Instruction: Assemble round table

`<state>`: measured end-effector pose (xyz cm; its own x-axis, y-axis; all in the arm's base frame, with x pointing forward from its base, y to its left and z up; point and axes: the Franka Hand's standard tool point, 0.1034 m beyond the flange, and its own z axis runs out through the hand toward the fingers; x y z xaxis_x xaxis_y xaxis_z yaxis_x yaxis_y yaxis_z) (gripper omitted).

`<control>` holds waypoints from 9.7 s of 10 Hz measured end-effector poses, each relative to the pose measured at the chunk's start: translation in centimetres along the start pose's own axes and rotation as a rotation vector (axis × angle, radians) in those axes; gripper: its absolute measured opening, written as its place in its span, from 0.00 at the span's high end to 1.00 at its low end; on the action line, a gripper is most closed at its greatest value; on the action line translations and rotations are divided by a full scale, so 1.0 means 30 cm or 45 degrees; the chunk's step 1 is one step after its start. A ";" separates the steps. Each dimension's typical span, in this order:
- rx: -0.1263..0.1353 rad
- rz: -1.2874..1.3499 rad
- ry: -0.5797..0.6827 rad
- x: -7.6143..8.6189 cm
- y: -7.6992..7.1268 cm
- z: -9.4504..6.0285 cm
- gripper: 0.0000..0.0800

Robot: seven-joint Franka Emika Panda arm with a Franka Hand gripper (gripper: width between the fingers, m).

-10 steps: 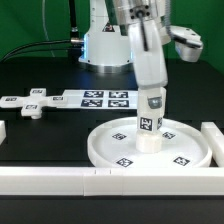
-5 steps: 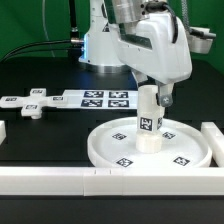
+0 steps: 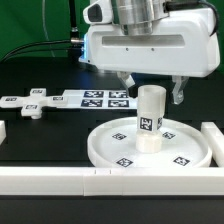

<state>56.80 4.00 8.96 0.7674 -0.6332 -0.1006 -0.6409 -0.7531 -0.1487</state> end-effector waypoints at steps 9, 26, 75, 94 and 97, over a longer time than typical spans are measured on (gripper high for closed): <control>-0.063 -1.092 -0.021 0.008 -0.018 -0.014 0.19; -0.189 -2.821 -0.153 0.017 -0.001 0.011 0.19; 0.048 0.917 -0.031 0.004 0.032 0.046 0.49; -0.004 -0.175 -0.053 -0.008 0.009 0.042 0.19; -0.001 -0.398 -0.043 0.008 0.024 0.050 0.19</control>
Offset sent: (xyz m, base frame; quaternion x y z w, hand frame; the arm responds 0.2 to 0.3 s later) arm 0.0000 0.0000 0.0000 0.0000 0.0000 -0.1938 0.9810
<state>56.55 3.57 7.36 0.9274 -0.3649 -0.0826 -0.3740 -0.9104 -0.1769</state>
